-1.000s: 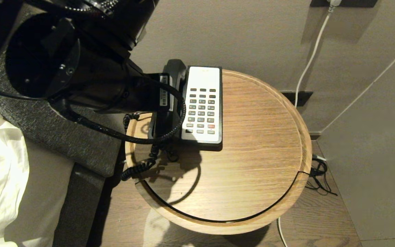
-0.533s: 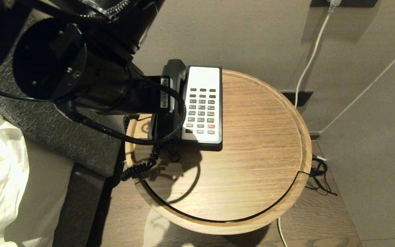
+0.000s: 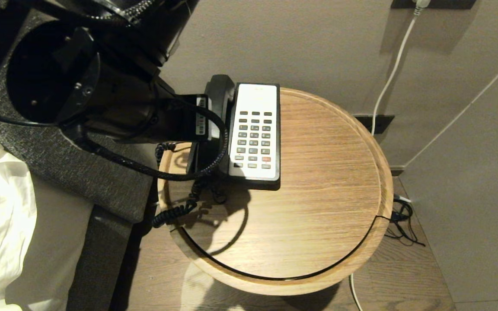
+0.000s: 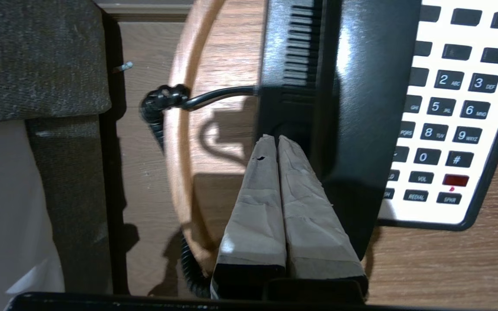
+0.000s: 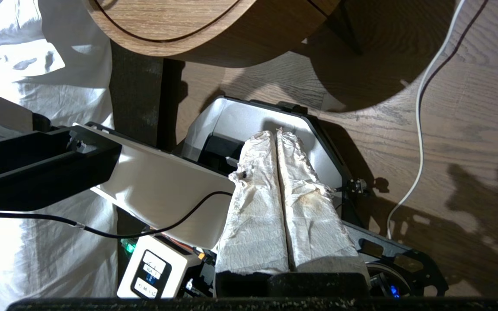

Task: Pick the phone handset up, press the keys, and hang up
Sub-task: Put the handset back

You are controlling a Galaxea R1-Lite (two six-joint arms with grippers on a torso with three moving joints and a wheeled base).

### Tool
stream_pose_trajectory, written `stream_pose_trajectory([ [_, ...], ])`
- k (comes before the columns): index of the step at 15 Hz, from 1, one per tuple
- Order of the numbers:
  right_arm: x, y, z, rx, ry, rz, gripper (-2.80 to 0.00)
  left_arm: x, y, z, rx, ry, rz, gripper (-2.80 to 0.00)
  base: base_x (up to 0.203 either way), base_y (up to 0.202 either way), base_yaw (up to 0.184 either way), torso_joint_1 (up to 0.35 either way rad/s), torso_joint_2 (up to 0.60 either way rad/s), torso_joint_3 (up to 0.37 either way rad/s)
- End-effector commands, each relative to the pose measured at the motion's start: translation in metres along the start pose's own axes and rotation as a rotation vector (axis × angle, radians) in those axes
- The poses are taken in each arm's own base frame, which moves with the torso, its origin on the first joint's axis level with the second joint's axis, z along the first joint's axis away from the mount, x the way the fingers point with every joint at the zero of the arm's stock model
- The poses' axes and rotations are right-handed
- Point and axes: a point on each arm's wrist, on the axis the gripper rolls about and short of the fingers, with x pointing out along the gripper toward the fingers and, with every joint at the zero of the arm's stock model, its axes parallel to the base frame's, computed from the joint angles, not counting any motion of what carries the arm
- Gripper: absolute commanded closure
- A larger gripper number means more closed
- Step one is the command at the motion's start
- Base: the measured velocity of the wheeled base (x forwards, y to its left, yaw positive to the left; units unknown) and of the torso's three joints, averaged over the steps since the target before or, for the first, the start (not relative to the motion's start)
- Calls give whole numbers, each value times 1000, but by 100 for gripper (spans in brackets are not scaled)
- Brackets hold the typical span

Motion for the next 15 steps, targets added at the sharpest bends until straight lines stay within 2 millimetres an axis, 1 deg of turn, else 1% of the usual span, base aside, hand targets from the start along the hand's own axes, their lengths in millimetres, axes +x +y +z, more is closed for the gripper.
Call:
stream_pose_trajectory([
  [1,0,0,0,2,3,-4,0,-12,10,-1,-8,-9,1,0,0,0,0,0,0,0],
  [3,0,0,0,1,3,-4,0,-25,21,-7,4,4,-8,0,0,0,0,0,0,0],
  [6,1,1,1,3,6,-6,0,-37,30,-20,38,65,-29,0,0,0,0,0,0,0],
  [8,1,1,1,3,5,-7,0,-47,25,-28,56,112,-82,0,0,0,0,0,0,0],
  [10,1,0,0,3,5,-7,0,-55,14,-38,53,165,-141,0,0,0,0,0,0,0],
  [15,3,1,1,2,11,-7,0,-42,-4,-45,75,219,-150,0,0,0,0,0,0,0],
])
